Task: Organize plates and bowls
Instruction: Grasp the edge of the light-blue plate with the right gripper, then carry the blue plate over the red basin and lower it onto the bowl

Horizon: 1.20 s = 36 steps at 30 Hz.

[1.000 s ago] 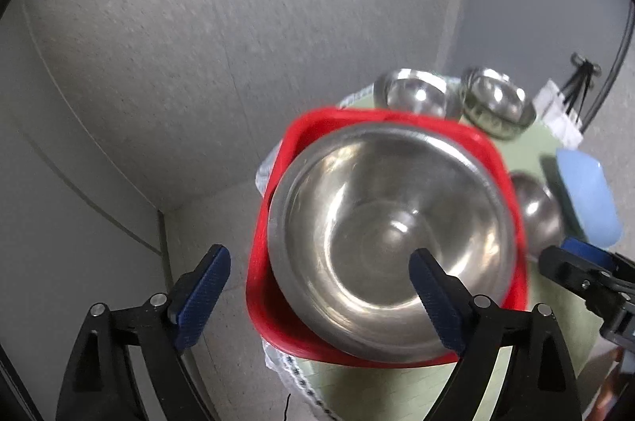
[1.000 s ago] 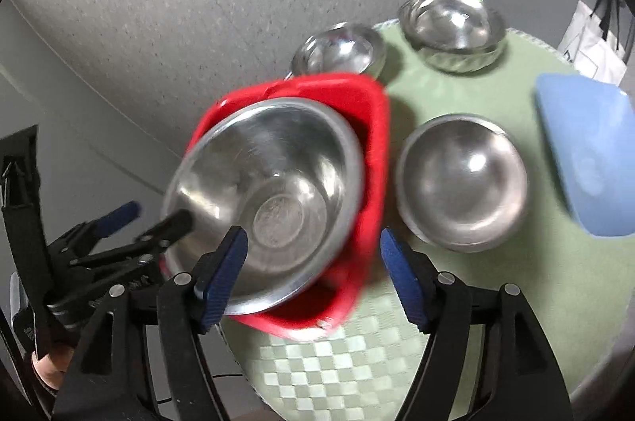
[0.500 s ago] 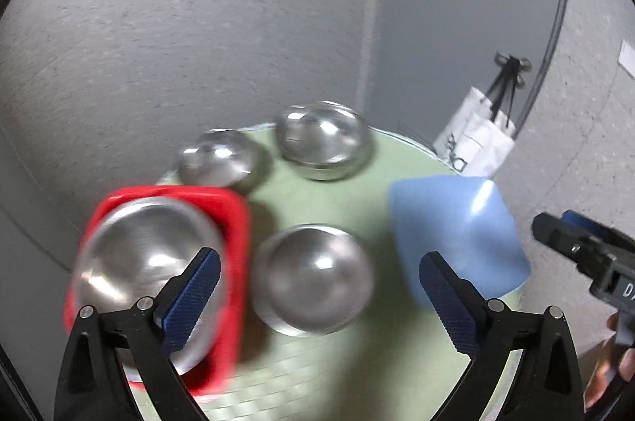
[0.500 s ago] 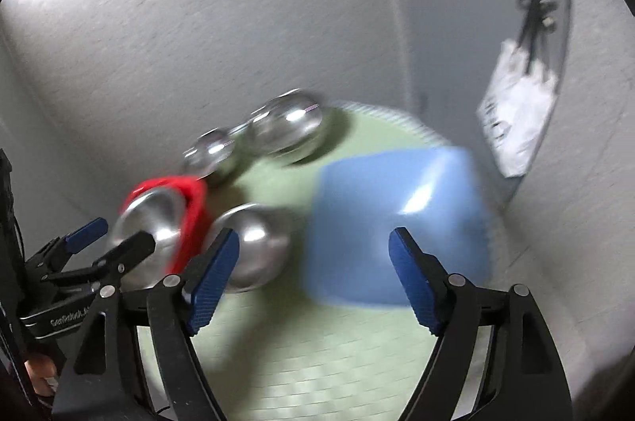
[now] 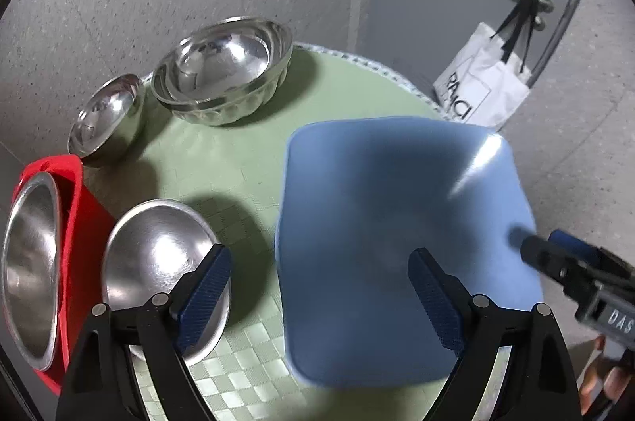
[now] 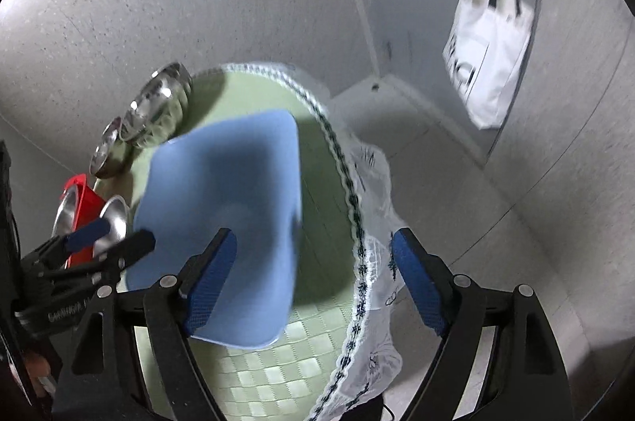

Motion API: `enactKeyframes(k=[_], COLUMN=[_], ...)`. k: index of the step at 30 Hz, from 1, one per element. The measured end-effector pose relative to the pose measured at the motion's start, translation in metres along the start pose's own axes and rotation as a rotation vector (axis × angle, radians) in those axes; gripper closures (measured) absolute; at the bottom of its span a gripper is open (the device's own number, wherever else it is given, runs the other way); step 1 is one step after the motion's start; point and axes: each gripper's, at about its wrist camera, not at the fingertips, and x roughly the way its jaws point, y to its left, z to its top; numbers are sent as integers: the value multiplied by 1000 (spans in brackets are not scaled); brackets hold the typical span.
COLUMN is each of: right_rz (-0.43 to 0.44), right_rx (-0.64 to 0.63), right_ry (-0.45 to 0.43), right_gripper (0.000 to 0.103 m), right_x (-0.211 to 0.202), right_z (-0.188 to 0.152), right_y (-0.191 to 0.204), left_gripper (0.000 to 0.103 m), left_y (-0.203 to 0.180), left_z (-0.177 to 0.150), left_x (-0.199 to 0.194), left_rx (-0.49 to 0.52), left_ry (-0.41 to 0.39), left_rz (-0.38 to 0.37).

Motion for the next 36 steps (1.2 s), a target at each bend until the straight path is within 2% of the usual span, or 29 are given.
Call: enactKeyframes(k=[5, 8, 11, 12, 14, 15, 16, 17, 22, 27, 30, 36], right_rz=[57, 83, 103, 110, 130, 142, 147, 151, 118, 92, 91, 113], right_rx=[-2, -21, -26, -30, -34, -38, -44, -48, -39, -46, -65, -139], right_ry=[50, 69, 87, 97, 104, 99, 98, 96, 53, -15, -71, -148], right_gripper=[31, 39, 57, 66, 73, 81, 90, 92, 92, 92, 92, 92], right_x=[22, 28, 33, 35, 37, 37, 37, 36, 20, -15, -40, -60], right_z=[-2, -2, -2, -3, -3, -4, -4, -4, -5, -4, -5, -7], right_y=[-9, -6, -4, -4, -3, -1, 1, 3, 8, 26, 52, 145], left_gripper=[16, 28, 46, 53, 60, 69, 72, 74, 81, 80, 80, 80], left_y=[-4, -5, -6, -6, -3, -1, 2, 8, 16, 38, 64, 151], left_z=[8, 7, 9, 10, 12, 13, 14, 15, 17, 19, 18, 2], left_x=[19, 29, 41, 45, 52, 53, 52, 52, 41, -3, -31, -73], left_rx=[-12, -11, -4, -2, 5, 6, 1, -10, 4, 27, 30, -3], left_ry=[31, 56, 86, 95, 89, 83, 81, 82, 57, -36, -97, -190], left_rz=[18, 10, -14, -20, -14, -15, -33, -53, -110, -189, -213, -176])
